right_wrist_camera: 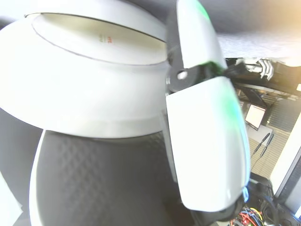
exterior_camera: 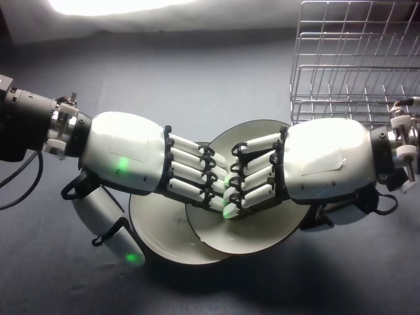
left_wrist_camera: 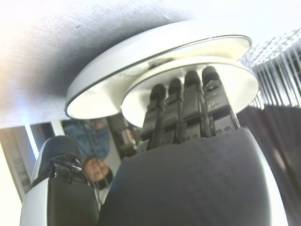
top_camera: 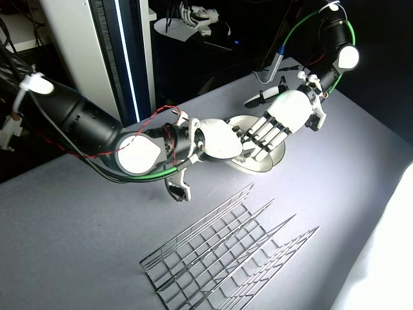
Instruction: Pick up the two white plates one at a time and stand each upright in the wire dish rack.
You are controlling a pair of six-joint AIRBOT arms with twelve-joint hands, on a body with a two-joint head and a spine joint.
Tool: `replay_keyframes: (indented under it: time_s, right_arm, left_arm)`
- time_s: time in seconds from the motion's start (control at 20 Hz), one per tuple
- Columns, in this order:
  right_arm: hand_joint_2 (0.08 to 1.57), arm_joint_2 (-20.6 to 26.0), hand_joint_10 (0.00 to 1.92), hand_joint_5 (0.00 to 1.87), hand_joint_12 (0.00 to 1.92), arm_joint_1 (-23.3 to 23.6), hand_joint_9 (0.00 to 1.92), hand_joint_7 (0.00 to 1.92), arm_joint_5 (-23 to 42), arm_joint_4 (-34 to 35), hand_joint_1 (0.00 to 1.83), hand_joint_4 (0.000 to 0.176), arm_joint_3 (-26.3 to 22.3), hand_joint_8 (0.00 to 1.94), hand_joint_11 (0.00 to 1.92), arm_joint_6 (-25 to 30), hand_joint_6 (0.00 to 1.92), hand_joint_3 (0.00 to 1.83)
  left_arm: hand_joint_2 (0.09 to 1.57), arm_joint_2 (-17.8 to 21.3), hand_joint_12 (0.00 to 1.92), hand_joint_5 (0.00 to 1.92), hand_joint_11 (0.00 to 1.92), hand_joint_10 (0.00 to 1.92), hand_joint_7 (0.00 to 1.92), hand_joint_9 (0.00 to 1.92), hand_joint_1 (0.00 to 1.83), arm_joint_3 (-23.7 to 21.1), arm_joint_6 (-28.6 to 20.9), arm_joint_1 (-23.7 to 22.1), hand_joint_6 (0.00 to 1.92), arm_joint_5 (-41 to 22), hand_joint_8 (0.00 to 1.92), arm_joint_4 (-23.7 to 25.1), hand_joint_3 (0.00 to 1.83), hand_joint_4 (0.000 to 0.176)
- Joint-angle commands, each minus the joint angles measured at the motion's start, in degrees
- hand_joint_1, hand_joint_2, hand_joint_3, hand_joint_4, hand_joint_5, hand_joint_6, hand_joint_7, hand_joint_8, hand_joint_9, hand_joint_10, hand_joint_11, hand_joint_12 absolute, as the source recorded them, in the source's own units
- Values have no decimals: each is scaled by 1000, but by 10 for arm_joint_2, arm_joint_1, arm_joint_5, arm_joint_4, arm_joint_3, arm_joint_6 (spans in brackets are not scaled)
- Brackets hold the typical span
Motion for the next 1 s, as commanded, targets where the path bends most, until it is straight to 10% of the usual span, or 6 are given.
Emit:
replay_keyframes:
  time_s: [0.0, 0.2, 0.25, 0.3, 0.95]
  right_arm:
    - [1047, -3, 23, 450, 1088, 4, 439, 441, 25, 23, 1238, 0, 2, 13, 27, 0, 13, 0]
    - [1051, -5, 64, 811, 1040, 5, 816, 856, 25, 23, 1300, 0, 15, 29, 395, 0, 32, 0]
    - [1061, -6, 13, 927, 871, 5, 994, 1113, 25, 23, 1258, 0, 17, 513, 605, 0, 825, 25]
    - [1064, -6, 796, 959, 897, 5, 996, 1173, 25, 23, 1362, 0, 18, 581, 752, 0, 950, 4]
    - [1074, 0, 1026, 1018, 931, 24, 945, 1129, 69, 23, 1383, 0, 18, 676, 825, -1, 982, 1]
  left_arm:
    - [1085, 0, 0, 58, 0, 0, 21, 0, 0, -4, -1, 1, 0, -23, 0, -40, 0, 0]
    - [1085, 0, 0, 51, 0, 0, 6, 0, 0, -3, -1, 2, 0, -23, 0, -40, 0, 0]
    - [1090, 0, 0, 47, 0, 0, 5, 0, 0, -3, -1, 2, 0, -23, 0, -40, 2, 0]
    - [1090, 0, 0, 46, 0, 0, 2, 0, 0, -3, -1, 2, 0, -23, 0, -41, 2, 0]
    - [1087, 29, 0, 48, 0, 0, 11, 0, 0, -18, -20, -25, 1, -26, 1, -57, 0, 0]
